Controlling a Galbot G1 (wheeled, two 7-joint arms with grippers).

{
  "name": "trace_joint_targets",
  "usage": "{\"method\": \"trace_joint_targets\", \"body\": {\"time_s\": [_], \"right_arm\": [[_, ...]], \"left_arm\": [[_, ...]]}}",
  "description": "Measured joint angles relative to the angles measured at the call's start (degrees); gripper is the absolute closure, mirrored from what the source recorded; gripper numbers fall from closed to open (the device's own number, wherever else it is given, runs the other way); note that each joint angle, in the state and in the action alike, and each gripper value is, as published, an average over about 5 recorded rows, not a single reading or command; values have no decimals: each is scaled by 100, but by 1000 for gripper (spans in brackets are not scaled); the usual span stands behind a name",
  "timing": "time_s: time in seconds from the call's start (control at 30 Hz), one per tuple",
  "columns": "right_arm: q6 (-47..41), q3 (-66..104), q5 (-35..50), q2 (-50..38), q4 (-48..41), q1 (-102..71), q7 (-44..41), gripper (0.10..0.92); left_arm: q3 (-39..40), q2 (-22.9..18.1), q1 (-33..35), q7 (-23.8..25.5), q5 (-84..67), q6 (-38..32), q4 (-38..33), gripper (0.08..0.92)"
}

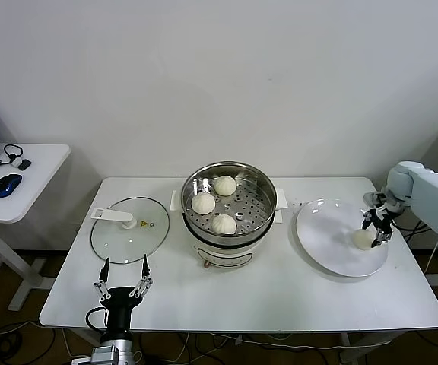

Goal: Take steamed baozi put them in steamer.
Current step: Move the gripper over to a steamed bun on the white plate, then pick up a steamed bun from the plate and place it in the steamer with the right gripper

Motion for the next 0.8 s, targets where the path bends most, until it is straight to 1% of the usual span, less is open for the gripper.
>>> {"method": "trace_joint_targets", "body": {"time_s": [0.07,0.17,0.27,0.53,0.8], "right_arm": [[1,7,-10,3,-5,-4,0,469],[0,17,-20,-2,2,-6,0,529],[-10,16,-15,-28,44,5,0,553],[-101,-169,119,-187,336,246,-3,551],[-207,-941,554,-360,1066,1113,16,550]], "left_arm": [[2,0,1,0,0,-2,0,177],[1,0,2,0,0,-3,-8,177],[-3,0,3,1,-1,-3,-25,177],[5,0,8,6,-17,-4,-56,177],[15,0,14,27,-56,21,-137,177]]}}
